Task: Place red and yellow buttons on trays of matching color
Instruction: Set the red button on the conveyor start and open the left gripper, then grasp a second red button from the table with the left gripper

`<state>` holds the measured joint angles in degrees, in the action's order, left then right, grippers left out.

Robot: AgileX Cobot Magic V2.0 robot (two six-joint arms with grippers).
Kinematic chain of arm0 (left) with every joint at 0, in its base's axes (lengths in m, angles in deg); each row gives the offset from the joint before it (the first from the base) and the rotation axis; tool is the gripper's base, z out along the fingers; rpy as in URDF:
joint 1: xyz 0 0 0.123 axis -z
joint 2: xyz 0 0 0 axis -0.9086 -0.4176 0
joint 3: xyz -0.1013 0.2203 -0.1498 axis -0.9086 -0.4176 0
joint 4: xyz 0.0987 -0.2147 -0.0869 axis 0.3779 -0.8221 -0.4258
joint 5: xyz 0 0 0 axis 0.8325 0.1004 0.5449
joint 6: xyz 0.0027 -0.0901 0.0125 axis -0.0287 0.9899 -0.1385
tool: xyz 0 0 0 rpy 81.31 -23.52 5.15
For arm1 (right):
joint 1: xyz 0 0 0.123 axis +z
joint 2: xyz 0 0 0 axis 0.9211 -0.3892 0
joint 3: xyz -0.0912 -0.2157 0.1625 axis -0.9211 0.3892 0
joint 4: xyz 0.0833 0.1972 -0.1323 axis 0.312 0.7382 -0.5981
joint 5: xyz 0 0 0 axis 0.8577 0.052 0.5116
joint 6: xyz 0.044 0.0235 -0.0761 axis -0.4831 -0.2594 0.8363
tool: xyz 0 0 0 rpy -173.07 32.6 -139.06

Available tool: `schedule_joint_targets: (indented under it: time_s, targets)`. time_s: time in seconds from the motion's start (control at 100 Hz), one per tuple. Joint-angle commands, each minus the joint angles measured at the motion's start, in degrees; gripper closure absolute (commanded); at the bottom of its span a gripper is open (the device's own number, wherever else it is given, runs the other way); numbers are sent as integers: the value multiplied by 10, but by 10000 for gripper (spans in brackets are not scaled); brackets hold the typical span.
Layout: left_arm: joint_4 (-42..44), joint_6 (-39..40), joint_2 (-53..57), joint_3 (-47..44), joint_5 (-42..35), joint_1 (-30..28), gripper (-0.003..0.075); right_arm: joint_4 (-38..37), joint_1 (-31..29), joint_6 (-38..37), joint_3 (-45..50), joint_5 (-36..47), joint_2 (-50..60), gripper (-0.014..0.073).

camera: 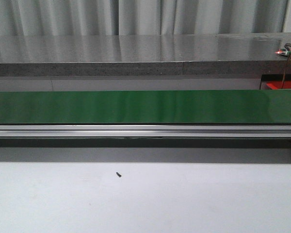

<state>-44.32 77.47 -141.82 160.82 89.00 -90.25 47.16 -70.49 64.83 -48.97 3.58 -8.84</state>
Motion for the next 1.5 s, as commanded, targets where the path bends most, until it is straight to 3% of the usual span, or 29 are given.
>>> schedule_joint_targets:
  time_s: [0.0, 0.38, 1.05, 1.49]
  targets:
    - [-6, 7, 8, 27, -27, -13, 147, 0, 1, 4, -15, 44, 1, 661]
    - [5, 7, -86, 55, -111, -14, 155, 0, 1, 4, -15, 44, 1, 661]
    - [5, 7, -173, 87, -160, -14, 160, 0, 1, 4, -15, 44, 1, 661]
    - [6, 7, -181, 87, -164, -14, 494, 0, 1, 4, -15, 44, 1, 661]
